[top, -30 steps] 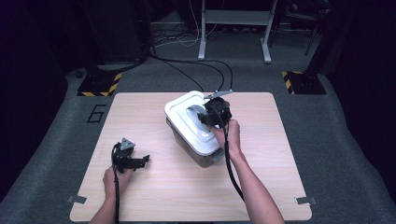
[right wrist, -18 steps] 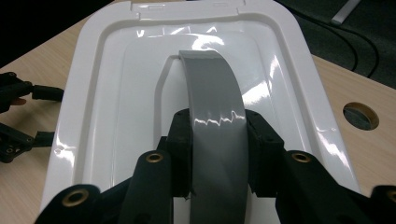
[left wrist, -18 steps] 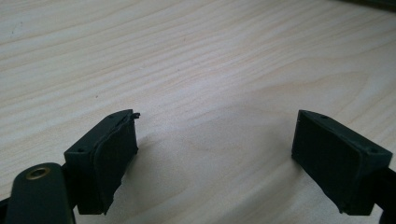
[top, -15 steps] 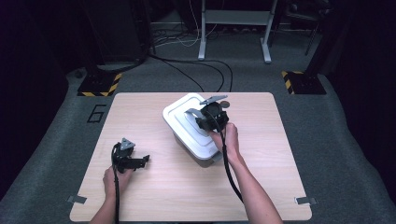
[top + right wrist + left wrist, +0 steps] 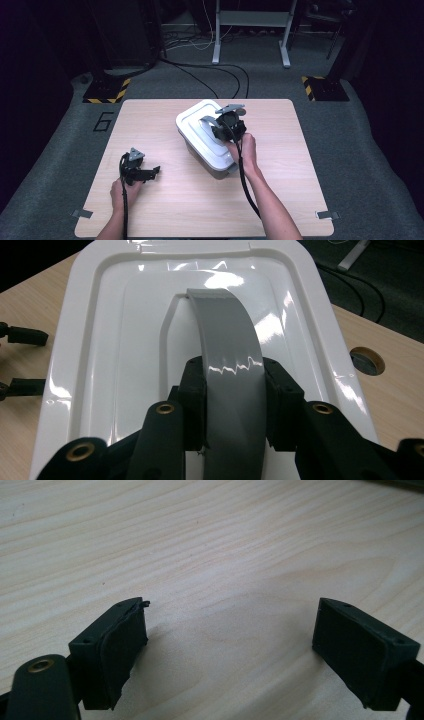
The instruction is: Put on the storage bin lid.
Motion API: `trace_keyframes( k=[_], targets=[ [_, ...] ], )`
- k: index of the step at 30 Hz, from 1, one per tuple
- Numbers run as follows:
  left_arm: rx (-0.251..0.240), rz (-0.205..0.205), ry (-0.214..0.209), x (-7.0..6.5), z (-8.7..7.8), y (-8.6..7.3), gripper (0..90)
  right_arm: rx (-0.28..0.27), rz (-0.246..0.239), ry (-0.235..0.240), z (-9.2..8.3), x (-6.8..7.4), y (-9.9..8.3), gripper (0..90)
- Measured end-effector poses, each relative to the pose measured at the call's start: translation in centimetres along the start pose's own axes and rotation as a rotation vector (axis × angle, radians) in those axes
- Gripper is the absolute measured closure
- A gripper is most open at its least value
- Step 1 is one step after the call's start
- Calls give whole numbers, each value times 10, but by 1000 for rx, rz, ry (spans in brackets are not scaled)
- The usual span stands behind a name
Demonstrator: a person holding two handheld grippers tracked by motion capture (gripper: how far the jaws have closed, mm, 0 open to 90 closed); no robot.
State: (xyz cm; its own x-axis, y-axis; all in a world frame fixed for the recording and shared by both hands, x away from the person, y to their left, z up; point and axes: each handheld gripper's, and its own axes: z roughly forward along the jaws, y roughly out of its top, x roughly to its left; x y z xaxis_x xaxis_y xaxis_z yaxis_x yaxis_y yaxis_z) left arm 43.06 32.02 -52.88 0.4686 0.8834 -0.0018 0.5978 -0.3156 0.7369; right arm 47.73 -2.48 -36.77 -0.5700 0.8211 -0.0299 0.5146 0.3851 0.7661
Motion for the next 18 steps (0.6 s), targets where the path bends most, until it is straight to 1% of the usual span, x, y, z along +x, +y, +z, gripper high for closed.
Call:
trace_keyframes(
  k=[2,3,4,5,6,9,10,12,13,14,15,17,18],
  targets=[
    [0,0,0,0,0,0,137,5,-4,0,2,-1,0,659],
    [0,1,0,0,0,0,137,28,-7,6,4,-1,-1,654],
    [0,0,0,0,0,0,137,10,6,15,5,-1,-2,650],
    [0,0,0,0,0,0,137,11,10,12,4,0,-3,646],
    [0,0,0,0,0,0,137,3,-13,8,4,-1,-3,638],
    [0,0,0,0,0,0,137,9,-6,7,4,1,-2,590],
    [-1,0,0,0,0,0,138,10,-12,5,3,0,-2,578],
    [-1,1,2,0,0,0,137,8,-14,1,2,0,-2,508],
    [-2,2,2,0,0,0,137,10,-10,10,1,-1,-2,492],
    [-2,2,2,0,0,0,137,12,9,18,0,-2,-3,460],
    [-2,2,2,0,0,0,137,8,6,20,0,-4,-3,417],
    [-13,-12,3,-1,1,0,137,10,10,17,-1,-6,-3,372],
    [-2,2,2,0,0,0,137,10,16,16,-3,-6,-3,331]
  ],
)
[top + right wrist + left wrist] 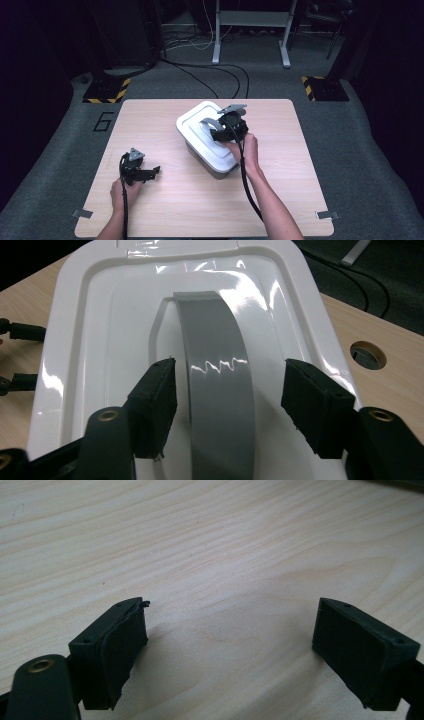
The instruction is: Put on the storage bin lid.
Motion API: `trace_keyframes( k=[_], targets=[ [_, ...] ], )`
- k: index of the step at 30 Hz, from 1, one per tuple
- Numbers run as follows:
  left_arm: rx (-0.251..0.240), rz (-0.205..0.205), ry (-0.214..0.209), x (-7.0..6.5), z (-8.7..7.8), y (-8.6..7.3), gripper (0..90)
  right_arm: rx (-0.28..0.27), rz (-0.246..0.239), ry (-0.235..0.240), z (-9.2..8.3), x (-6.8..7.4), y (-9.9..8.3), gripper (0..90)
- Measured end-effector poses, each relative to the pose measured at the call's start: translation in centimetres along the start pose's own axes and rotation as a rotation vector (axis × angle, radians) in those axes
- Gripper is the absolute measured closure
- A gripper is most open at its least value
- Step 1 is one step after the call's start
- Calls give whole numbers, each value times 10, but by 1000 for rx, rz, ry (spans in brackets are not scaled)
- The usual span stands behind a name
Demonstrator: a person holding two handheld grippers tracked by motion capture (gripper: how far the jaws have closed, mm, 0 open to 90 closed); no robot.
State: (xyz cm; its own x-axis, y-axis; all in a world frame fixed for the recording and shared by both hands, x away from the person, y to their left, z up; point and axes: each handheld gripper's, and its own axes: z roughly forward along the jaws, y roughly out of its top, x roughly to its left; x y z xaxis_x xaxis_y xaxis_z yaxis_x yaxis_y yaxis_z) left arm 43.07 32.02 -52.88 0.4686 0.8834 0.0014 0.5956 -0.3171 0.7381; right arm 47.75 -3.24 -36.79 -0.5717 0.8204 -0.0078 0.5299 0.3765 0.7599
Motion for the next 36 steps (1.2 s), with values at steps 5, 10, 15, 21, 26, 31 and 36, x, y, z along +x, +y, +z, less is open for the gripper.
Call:
trace_keyframes(
  k=[5,10,15,21,26,31,36],
  targets=[
    [0,-1,0,0,0,0,137,-16,4,9,-9,-4,-2,206],
    [-1,-2,0,0,0,0,137,-20,-6,26,-20,-9,-3,135],
    [-1,-3,2,0,0,0,137,-26,-15,42,-31,-16,-8,91],
    [4,0,1,0,0,0,137,-20,-16,35,-49,-25,-23,40],
    [0,-7,0,0,0,0,137,-22,10,17,-66,-37,-40,32],
    [4,-2,-1,0,0,0,137,-30,28,-11,-83,-48,-58,30],
    [4,-2,0,0,0,0,137,-30,51,-45,-96,-60,-76,30]
  ],
)
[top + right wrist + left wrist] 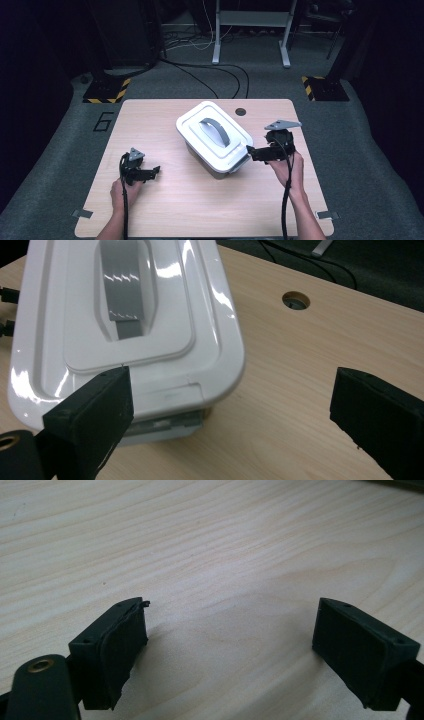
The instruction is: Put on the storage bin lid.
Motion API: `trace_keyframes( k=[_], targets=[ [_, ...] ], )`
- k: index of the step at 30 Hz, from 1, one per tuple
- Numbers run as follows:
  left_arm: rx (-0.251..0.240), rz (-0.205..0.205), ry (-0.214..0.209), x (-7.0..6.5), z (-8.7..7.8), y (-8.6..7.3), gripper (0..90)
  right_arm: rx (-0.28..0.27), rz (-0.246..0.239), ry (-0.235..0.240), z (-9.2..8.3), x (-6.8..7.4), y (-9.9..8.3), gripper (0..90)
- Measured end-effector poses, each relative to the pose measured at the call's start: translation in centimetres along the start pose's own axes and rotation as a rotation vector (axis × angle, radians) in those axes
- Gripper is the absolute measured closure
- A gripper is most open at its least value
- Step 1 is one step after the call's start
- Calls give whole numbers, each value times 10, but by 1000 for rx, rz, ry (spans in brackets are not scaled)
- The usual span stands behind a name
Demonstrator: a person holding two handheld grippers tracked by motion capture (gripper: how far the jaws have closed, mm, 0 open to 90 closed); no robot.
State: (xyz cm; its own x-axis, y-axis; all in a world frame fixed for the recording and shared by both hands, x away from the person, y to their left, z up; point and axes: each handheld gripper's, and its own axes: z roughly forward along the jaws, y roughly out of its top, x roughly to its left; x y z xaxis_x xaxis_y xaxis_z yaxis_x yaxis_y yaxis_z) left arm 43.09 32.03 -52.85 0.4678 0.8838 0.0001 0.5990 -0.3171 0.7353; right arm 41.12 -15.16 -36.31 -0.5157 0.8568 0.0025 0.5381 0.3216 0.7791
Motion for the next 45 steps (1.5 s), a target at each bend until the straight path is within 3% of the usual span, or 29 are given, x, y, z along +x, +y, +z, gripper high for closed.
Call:
trace_keyframes(
  k=[11,15,23,32,36,45],
  targets=[
    [-8,-11,1,-1,1,0,137,19,61,-55,-11,-23,-43,32],
    [-8,-11,1,-1,1,0,137,39,104,-67,-7,-31,-62,33],
    [-9,-12,2,-1,1,0,137,62,140,-121,2,-41,-100,36],
    [-9,-12,2,-1,1,0,137,121,199,-141,17,-47,-139,38],
    [-9,-12,2,-1,1,0,137,138,182,-159,23,-46,-152,18],
    [-8,-11,2,-1,1,0,137,145,191,-197,30,-48,-174,0]
  ],
)
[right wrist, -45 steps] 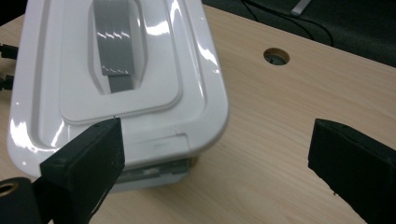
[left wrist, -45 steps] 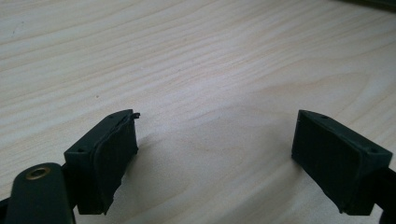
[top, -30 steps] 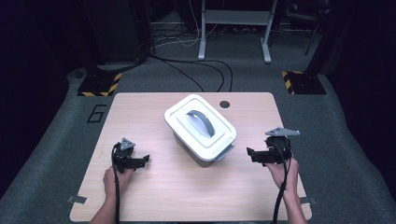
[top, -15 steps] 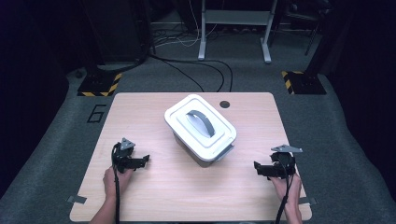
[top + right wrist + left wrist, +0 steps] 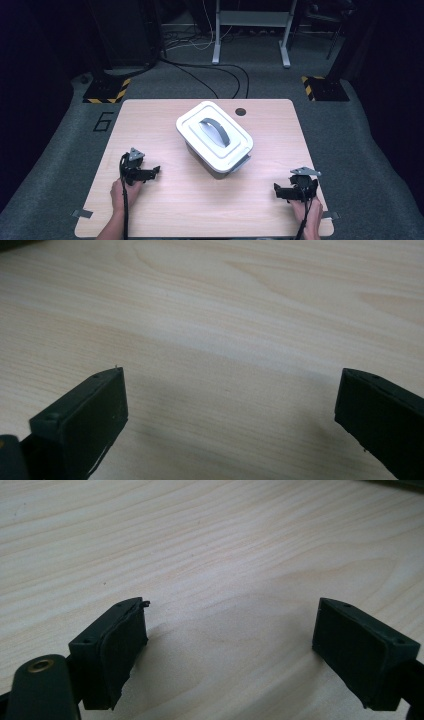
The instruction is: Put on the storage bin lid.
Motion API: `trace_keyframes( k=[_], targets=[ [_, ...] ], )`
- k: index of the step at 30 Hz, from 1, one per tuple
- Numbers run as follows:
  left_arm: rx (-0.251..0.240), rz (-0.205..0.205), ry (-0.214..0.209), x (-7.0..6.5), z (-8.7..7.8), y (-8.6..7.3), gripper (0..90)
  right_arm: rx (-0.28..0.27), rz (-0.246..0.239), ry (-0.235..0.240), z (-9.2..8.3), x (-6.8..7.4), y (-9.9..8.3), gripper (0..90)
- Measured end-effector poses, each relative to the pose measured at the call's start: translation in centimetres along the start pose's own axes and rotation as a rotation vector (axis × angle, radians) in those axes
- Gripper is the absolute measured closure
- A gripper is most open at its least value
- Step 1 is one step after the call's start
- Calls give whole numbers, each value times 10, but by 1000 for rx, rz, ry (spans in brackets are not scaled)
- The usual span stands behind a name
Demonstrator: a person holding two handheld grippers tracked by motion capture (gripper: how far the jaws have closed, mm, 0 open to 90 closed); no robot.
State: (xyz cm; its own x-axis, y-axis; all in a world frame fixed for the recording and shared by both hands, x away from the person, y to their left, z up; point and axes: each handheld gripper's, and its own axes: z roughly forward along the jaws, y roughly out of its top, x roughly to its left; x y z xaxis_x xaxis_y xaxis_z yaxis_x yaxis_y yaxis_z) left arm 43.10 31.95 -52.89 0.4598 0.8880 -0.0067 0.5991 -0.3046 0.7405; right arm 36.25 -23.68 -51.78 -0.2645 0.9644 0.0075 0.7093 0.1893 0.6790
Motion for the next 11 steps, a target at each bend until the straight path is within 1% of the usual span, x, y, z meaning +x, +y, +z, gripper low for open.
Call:
trace_keyframes(
  k=[1,3,4,8,11],
  targets=[
    [0,0,0,0,0,0,137,4,1,-3,1,0,-1,0],
    [-2,-1,0,0,0,0,137,10,-6,8,4,-2,-5,0],
    [0,0,0,0,0,0,137,-15,-13,6,4,-2,-8,0],
    [-1,-1,2,0,0,0,137,-52,-26,14,3,-1,-14,0],
    [0,-1,4,0,0,0,137,-52,-25,15,3,-1,-14,0]
  ],
)
